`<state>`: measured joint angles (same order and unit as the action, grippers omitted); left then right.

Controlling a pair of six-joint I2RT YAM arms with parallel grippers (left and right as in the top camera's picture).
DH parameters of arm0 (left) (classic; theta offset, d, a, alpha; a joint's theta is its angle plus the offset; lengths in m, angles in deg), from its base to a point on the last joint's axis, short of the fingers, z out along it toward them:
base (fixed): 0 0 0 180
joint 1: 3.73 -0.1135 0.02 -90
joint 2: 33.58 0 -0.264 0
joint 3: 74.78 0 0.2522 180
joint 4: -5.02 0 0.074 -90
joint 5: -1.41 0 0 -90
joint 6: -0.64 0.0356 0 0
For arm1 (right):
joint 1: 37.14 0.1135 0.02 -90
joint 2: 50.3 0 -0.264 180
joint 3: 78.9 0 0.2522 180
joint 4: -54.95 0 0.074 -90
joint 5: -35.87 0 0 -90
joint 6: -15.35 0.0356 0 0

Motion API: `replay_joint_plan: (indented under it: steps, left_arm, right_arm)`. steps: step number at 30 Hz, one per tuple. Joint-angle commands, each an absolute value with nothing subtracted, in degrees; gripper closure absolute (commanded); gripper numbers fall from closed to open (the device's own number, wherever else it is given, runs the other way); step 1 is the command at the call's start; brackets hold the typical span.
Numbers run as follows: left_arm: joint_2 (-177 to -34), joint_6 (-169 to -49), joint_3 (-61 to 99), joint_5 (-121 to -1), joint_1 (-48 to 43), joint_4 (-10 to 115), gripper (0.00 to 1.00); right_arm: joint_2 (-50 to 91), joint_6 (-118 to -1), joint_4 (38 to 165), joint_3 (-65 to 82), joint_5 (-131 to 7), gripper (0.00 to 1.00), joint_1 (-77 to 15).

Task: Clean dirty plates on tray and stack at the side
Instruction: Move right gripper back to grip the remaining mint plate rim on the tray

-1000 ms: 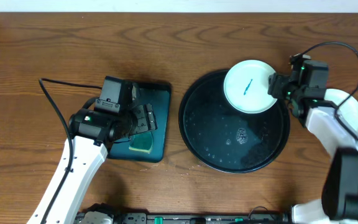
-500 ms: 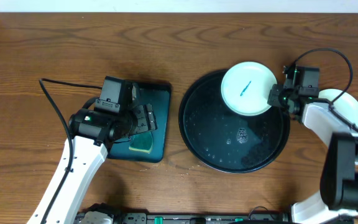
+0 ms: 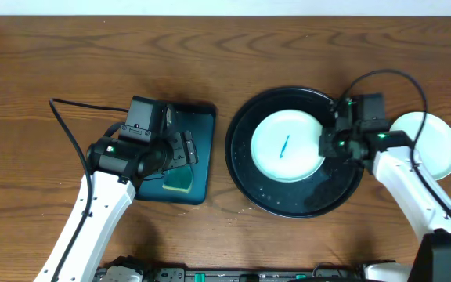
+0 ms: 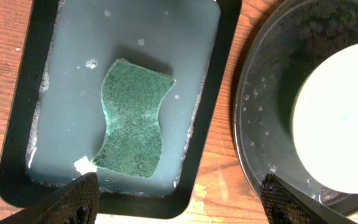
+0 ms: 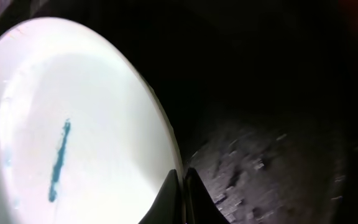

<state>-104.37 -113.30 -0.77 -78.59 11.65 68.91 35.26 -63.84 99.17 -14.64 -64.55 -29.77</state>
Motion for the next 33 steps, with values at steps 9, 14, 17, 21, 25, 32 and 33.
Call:
replay_joint_plan:
  steps: [9, 14, 17, 21, 25, 32, 33]
  left_arm:
    - [-104.41, -112.93, 0.43, -78.72, 11.34, 69.06, 0.17]
    - [-104.41, -113.00, 0.43, -78.70, 11.34, 69.00, 0.17]
    - [-104.45, -112.95, 0.41, -80.14, 11.32, 68.62, 0.16]
    - [-104.74, -112.98, 0.41, -81.96, 11.34, 68.16, 0.16]
    - [-105.07, -112.49, -0.03, -83.18, 11.34, 68.10, 0.17]
    - [-112.69, -115.14, -6.69, -86.48, 11.34, 64.78, 0.22]
    - [-114.64, -115.38, -7.59, -86.46, 11.34, 63.51, 0.24]
  right_arm:
    - [39.17, -62.36, 98.05, -16.17, -60.79, 0.66, -27.34]
    - [32.94, -62.57, 98.79, -16.08, -61.18, 0.61, -27.23]
    - [27.52, -63.32, 100.39, -16.08, -61.25, 0.60, -26.90]
    - [20.66, -63.62, 103.32, -16.08, -61.25, 0.60, -25.94]
    - [17.14, -63.58, 104.56, -16.08, -61.27, 0.60, -25.24]
    - [16.73, -63.51, 104.54, -16.10, -61.77, 0.60, -24.89]
    - [16.73, -63.54, 104.54, -16.10, -61.90, 0.60, -24.78]
